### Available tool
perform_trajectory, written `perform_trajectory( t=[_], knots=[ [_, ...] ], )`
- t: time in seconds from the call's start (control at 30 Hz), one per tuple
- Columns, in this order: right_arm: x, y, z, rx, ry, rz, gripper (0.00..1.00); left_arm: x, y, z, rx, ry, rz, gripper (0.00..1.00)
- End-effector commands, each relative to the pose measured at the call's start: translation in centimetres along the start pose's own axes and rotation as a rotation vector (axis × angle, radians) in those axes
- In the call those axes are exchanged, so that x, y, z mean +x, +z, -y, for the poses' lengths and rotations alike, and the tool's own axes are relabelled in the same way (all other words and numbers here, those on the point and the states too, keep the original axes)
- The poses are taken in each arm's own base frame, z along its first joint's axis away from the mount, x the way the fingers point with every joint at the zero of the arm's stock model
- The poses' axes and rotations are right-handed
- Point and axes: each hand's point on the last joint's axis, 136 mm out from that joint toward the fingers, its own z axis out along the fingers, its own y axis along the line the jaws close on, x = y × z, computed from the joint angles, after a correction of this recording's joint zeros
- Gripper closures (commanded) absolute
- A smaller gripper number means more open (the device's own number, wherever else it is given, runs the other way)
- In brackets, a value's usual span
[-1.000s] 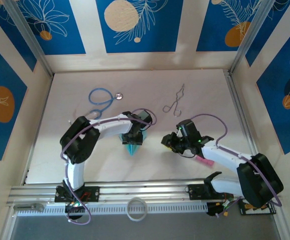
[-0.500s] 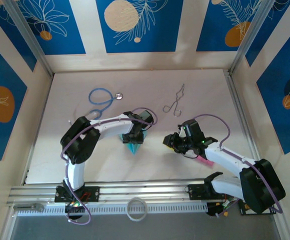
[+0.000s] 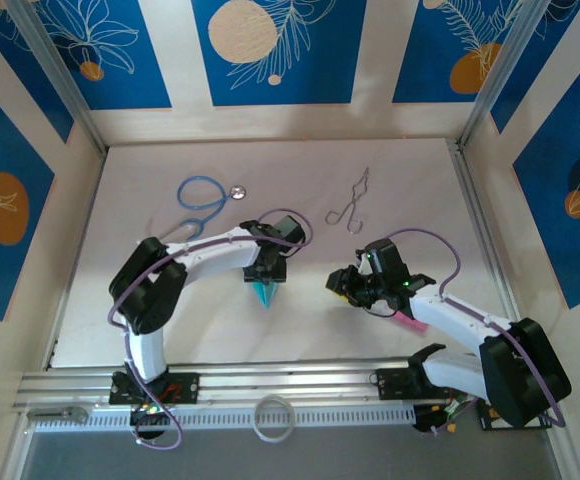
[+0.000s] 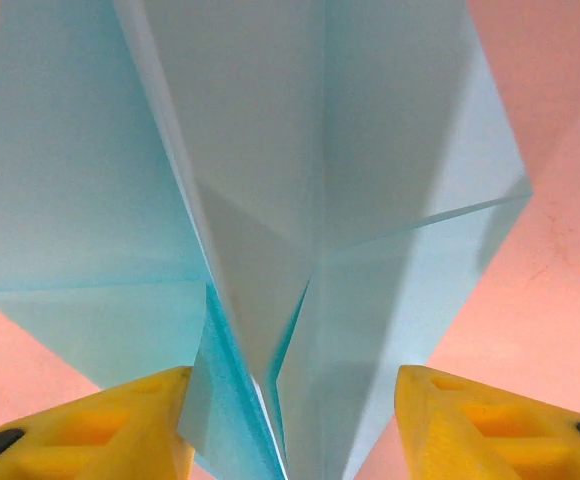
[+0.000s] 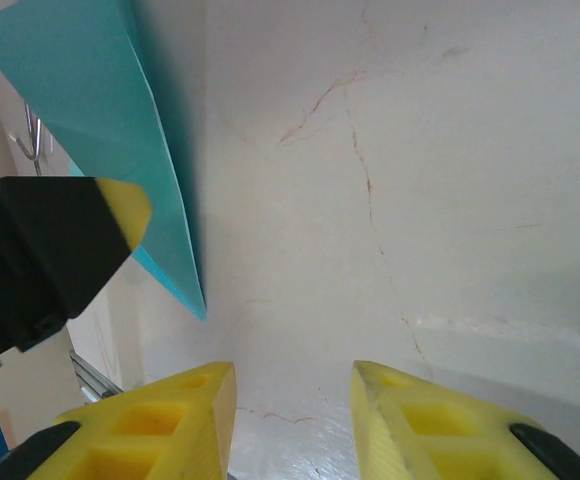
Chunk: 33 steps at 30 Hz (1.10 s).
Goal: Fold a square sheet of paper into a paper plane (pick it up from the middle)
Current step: Turn over a paper plane at the center of the table, then reset both arms
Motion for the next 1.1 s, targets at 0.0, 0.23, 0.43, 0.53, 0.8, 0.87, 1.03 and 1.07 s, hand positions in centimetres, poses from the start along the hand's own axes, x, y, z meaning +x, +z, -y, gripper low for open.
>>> perform_trajectory(
  t=[0.0,0.23,0.43,0.53,0.8,0.87,1.03,1.07],
  knots=[
    [0.0,-0.6,-1.1,-0.022,-0.012,-0.003,0.64,0.0,-1.0,-0.6,-0.010,-0.012,0.028,0.46],
    [-1.0,-2.1,-2.2,-0.005,-0.077,0.052,0.63,-1.8,-4.7,-1.8,0.017,-0.015,0.177,0.45],
    [-5.1,-6.4,-3.1,0.142,-0.231,0.277,0.51,-4.5,-10.3,-4.6,0.051,0.000,0.472,0.30],
    [-8.0,-8.7,-3.3,0.247,-0.353,0.428,0.47,-5.0,-11.9,-6.5,0.046,0.017,0.585,0.21],
    [-15.5,-11.6,0.0,0.617,-0.506,0.709,0.41,-5.5,-12.2,-13.3,-0.061,0.027,0.709,0.00],
    [-16.9,-11.0,1.3,0.670,-0.532,0.716,0.41,-5.9,-11.6,-14.7,-0.089,0.045,0.706,0.00],
    [-20.0,-9.3,4.4,0.740,-0.593,0.661,0.39,-7.1,-10.0,-19.2,-0.218,0.029,0.667,0.00],
    [-20.6,-9.1,4.7,0.727,-0.605,0.676,0.39,-7.2,-9.6,-19.9,-0.226,0.023,0.651,0.00]
  ],
)
